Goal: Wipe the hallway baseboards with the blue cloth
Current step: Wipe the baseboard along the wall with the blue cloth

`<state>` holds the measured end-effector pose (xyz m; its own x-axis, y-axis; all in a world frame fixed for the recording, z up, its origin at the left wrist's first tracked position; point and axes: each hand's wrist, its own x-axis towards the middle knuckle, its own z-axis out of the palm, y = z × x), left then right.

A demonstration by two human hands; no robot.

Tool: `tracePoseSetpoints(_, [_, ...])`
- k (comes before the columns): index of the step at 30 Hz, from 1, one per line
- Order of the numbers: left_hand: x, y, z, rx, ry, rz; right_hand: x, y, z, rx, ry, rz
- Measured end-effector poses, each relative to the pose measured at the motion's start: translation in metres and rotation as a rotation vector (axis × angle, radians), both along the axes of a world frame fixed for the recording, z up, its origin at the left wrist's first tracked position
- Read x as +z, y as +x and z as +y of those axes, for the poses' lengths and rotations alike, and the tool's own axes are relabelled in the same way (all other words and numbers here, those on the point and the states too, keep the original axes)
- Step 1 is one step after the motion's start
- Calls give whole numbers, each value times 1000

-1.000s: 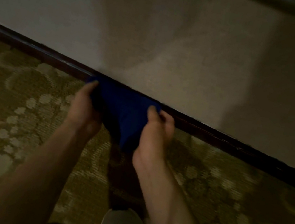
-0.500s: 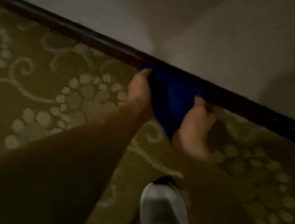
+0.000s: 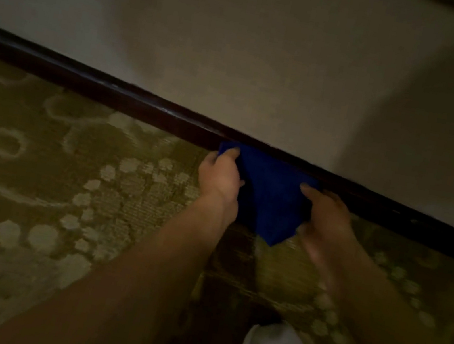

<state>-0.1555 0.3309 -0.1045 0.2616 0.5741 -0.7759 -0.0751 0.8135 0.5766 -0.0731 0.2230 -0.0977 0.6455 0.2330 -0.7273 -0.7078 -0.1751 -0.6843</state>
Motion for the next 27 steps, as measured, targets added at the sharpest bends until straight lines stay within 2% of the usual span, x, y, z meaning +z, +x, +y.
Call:
tracePoseSetpoints(5, [45, -47, 27, 132, 61, 83, 29, -56, 19, 144, 0, 11])
tracePoseSetpoints(7, [66, -68, 29, 111, 70, 68, 49, -80, 24, 180, 0, 62])
tracePoseSetpoints(10, [78, -103, 32, 76, 23, 100, 71, -106, 40, 159, -110, 59])
tracePoseSetpoints(12, [76, -121, 43, 85, -21, 107, 77, -115, 55, 151, -168, 13])
tracePoseSetpoints(15, [68, -137, 73, 136, 5, 147, 66, -121, 89, 138, -120, -30])
tracePoseSetpoints(21, [34, -163, 152, 37, 104, 219, 11, -148, 159, 88, 3, 98])
tracePoseSetpoints(27, [-2, -116, 166, -92, 31, 153, -3, -115, 161, -97, -41, 55])
